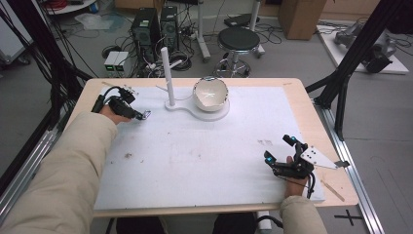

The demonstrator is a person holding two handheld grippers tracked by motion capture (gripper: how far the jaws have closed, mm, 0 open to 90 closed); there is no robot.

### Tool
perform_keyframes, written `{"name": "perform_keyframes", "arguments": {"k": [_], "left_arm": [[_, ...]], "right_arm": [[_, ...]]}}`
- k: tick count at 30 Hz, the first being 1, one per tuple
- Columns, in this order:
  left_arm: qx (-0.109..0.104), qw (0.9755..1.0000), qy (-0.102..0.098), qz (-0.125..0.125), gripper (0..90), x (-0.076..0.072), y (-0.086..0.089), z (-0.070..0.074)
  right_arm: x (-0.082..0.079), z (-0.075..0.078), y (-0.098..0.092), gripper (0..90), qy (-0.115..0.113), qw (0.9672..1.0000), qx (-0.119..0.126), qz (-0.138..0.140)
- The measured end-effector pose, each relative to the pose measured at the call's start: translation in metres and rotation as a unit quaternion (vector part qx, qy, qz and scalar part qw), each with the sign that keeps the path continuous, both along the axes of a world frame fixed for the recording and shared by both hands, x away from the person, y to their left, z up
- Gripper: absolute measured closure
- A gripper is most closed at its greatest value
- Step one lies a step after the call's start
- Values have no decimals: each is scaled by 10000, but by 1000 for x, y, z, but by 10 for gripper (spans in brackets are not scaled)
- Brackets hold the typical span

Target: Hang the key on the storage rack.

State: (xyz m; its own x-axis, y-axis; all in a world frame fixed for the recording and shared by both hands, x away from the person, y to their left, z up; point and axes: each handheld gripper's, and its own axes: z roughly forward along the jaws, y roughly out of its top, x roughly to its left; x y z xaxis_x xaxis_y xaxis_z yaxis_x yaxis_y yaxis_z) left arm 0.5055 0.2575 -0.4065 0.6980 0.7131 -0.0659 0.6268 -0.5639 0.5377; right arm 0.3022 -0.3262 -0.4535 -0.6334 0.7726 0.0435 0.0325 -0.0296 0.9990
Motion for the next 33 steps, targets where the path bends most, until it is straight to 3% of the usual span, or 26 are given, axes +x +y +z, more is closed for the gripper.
{"name": "perform_keyframes", "arguments": {"k": [12,18,27,33], "left_arm": [[66,10000,-28,-17,881,0,-2,0],[-20,10000,-59,16,883,-1,0,5],[-308,9990,-227,-215,885,-9,2,22],[-598,9964,-408,-443,885,-15,1,39]], "right_arm": [[0,0,0,5,6,10000,15,-8],[0,0,0,5,35,10000,23,-22],[0,0,0,5,7,10000,8,-11],[0,0,0,5,15,10000,9,1]]}}
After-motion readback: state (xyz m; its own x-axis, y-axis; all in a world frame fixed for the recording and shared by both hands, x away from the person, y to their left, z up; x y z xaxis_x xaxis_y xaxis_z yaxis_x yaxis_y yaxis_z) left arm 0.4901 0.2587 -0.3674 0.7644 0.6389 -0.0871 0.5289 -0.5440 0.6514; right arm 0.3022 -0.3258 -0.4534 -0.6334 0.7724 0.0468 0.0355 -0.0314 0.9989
